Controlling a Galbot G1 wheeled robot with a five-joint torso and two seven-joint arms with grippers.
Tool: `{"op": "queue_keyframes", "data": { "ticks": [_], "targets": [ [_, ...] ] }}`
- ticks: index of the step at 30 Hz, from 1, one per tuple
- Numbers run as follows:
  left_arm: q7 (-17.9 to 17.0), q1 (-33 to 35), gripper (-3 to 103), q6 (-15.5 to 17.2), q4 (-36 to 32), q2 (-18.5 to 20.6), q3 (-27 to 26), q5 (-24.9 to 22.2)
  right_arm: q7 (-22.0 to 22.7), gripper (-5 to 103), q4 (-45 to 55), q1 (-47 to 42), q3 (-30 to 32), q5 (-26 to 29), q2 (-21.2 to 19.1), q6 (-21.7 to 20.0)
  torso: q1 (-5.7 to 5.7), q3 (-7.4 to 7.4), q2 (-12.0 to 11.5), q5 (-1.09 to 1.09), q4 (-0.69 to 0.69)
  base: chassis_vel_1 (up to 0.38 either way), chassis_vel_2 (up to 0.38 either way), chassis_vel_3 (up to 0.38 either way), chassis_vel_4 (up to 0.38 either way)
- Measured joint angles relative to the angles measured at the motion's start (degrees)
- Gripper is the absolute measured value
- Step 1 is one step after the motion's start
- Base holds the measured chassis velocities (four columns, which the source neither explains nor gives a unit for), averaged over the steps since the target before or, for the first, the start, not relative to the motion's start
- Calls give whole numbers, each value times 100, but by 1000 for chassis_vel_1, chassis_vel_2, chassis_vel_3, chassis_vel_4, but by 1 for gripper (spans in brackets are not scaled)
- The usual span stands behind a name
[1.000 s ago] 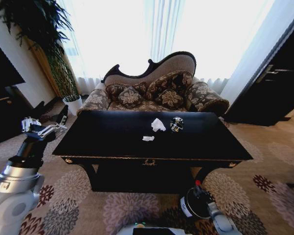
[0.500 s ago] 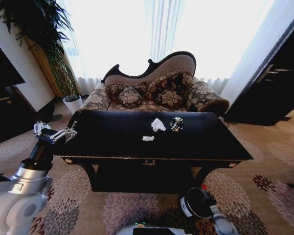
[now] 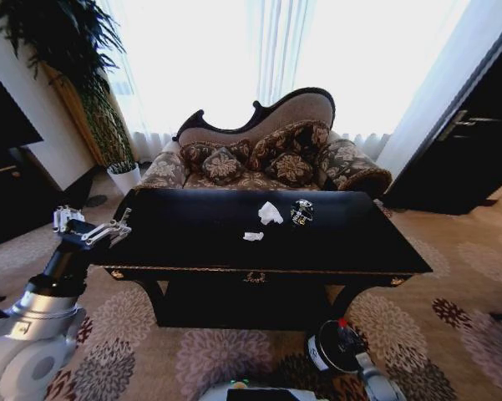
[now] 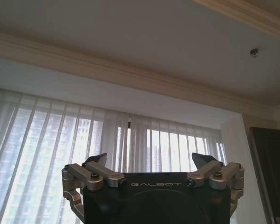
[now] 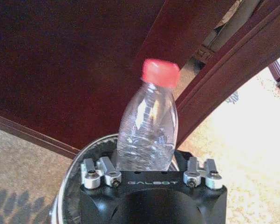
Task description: Move to the front of the table and place the trash on the table into the trash bin.
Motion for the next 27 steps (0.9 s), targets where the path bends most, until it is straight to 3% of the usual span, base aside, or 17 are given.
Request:
{"op": "queue_keyframes", "data": {
  "ticks": [2,5,6,13,15,20,22,23,25,27],
  "targets": [
    [10,-15,100,6,0,15,55,20,-59,77,125,-73,0,73,26,-1,0,0,0,-1,0,0,0,0,0],
    [15,-34,100,10,-5,16,78,31,-93,83,224,-122,-5,164,71,-2,0,0,0,-1,0,0,0,0,0],
    [16,-45,100,11,-6,16,87,36,-121,93,297,-161,-20,230,125,-1,0,0,0,-1,0,0,0,0,0],
    [16,-73,100,13,29,16,115,45,-504,100,668,-341,-83,665,331,54,0,0,0,-1,0,0,0,0,0],
    [16,-101,100,16,77,23,116,46,-944,100,1261,-571,-86,1156,438,-103,1,0,0,3,-1,0,0,0,0],
    [16,-128,100,17,143,-92,104,57,-1464,100,2189,-868,101,1569,513,-223,0,0,0,0,1,0,0,0,0],
    [16,-118,100,17,156,-237,99,101,-2103,100,2595,-1011,442,1543,572,-303,0,0,0,-1,1,0,0,0,0],
    [16,-118,100,17,156,-237,99,101,-2103,100,2595,-1011,442,1543,572,-303,0,0,0,-1,1,0,0,0,0],
    [16,-88,100,18,165,-476,120,150,-2927,100,3041,-1280,912,1454,656,-296,1,0,0,-3,1,0,0,0,0],
    [16,-62,100,17,166,-617,86,176,-3465,100,3268,-1453,1209,1424,689,-171,0,0,0,0,-3,0,0,0,0]
  ]
}}
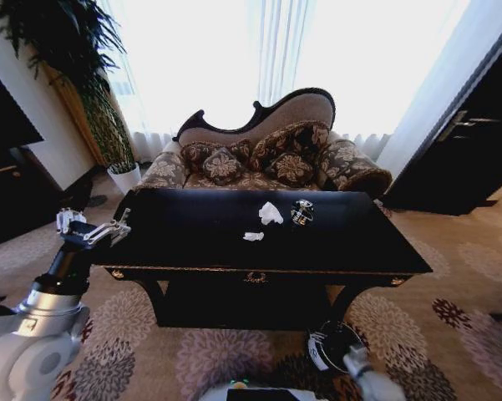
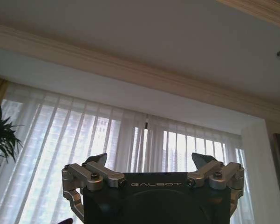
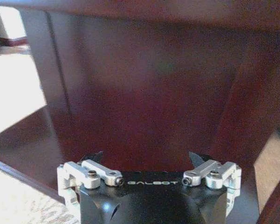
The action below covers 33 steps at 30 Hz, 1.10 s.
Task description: Move to the front of the table and place the trash on the table into the trash bin.
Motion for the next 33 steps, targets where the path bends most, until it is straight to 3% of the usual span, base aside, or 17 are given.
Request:
{"op": "queue_keyframes", "data": {
  "ticks": [7,13,18,33],
  "targets": [
    [-7,131,100,-10,-101,-144,-317,-2,-745,100,221,-63,428,173,-141,361,0,0,0,1,4,0,0,0,0],
    [-9,210,100,-9,-162,-263,-367,31,-1115,100,472,-63,719,820,-330,417,0,0,0,1,4,0,0,0,0],
    [-14,235,100,-4,-164,-219,-424,40,-1799,100,856,-82,973,1681,-471,470,0,0,0,1,3,0,0,0,0],
    [-34,261,100,-13,-170,-188,-476,2,-3124,100,830,122,1563,2927,-1337,353,0,0,0,1,3,0,0,0,0]
  ]
}}
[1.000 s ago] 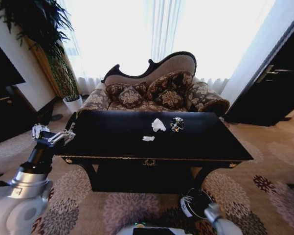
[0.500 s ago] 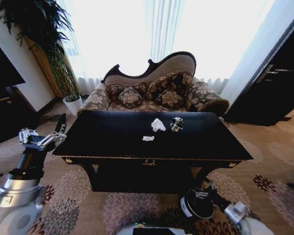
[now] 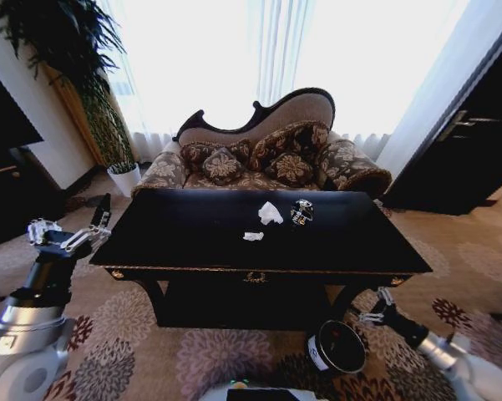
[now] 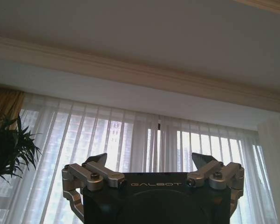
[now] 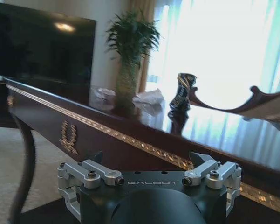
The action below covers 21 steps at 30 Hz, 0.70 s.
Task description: Move to the front of the table and place the trash on the table into the trash bin.
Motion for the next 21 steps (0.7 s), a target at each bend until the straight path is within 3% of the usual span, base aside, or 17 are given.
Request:
{"op": "queue_keyframes", "data": {
  "ticks": [5,9,12,14,18,21],
  "targets": [
    [-3,-5,100,0,2,9,1,2,-28,100,51,32,-41,264,-131,-76,0,0,0,-1,0,0,0,0,0],
    [-48,-3,100,0,33,10,-128,-58,278,100,246,113,-311,885,-239,-191,0,0,0,1,-1,0,0,0,0],
    [-246,47,100,0,120,-74,-361,-175,854,100,543,178,-598,1553,-388,-286,0,0,0,-1,2,0,0,0,0],
    [-326,63,100,-1,142,-86,-429,-232,1047,100,643,188,-659,1672,-425,-298,0,0,0,-2,1,0,0,0,0],
    [-639,53,100,149,70,3,-793,-744,2098,100,1231,247,-951,2107,-544,-417,0,0,0,-2,1,0,0,0,0],
    [-663,36,100,197,23,66,-895,-872,2260,100,1418,273,-1049,2109,-571,-463,0,0,0,-1,0,0,0,0,0]
  ]
}}
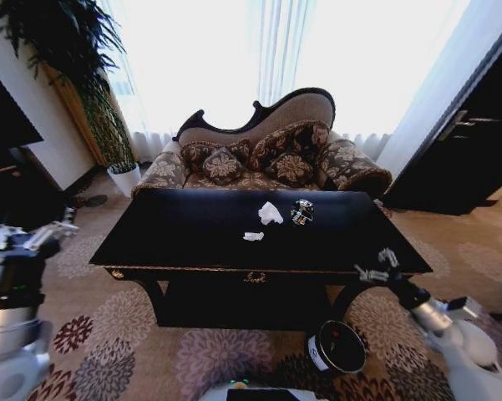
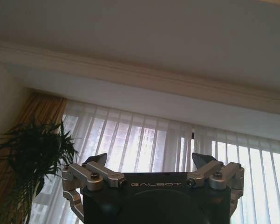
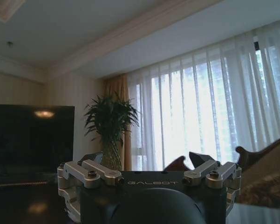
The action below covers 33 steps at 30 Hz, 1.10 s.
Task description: Move to the front of the table and place the trash on the table into the trash bin.
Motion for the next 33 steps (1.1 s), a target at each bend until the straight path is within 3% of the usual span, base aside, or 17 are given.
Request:
{"op": "queue_keyframes", "data": {
  "ticks": [5,8,10,13,18,26,33],
  "targets": [
    [-32,-19,100,32,-17,-20,-5,-70,367,100,184,53,-377,-398,-143,73,0,0,0,-1,1,0,0,0,0],
    [-31,-59,100,38,-16,41,46,-80,1033,100,366,49,-681,-591,-306,192,0,0,0,-1,0,0,0,0,0],
    [-22,-76,100,38,0,94,51,-89,1176,102,407,47,-716,-597,-328,200,0,0,0,0,1,0,0,0,0],
    [28,-213,100,25,241,467,75,-182,1905,97,635,38,-776,-738,-420,129,0,0,0,-1,-2,0,0,0,0],
    [-67,-242,100,-43,398,584,-5,-218,2387,97,717,184,-1014,-866,-541,-61,0,0,0,-1,1,0,0,0,0],
    [-70,-262,100,-44,433,562,-40,-208,2985,97,358,611,-1733,-1151,-791,-92,0,0,0,0,0,0,0,0,0],
    [-59,-321,100,-40,609,531,30,-4,3143,97,30,1070,-2392,-1050,-1139,-125,0,0,0,1,-1,0,0,0,0]
  ]
}}
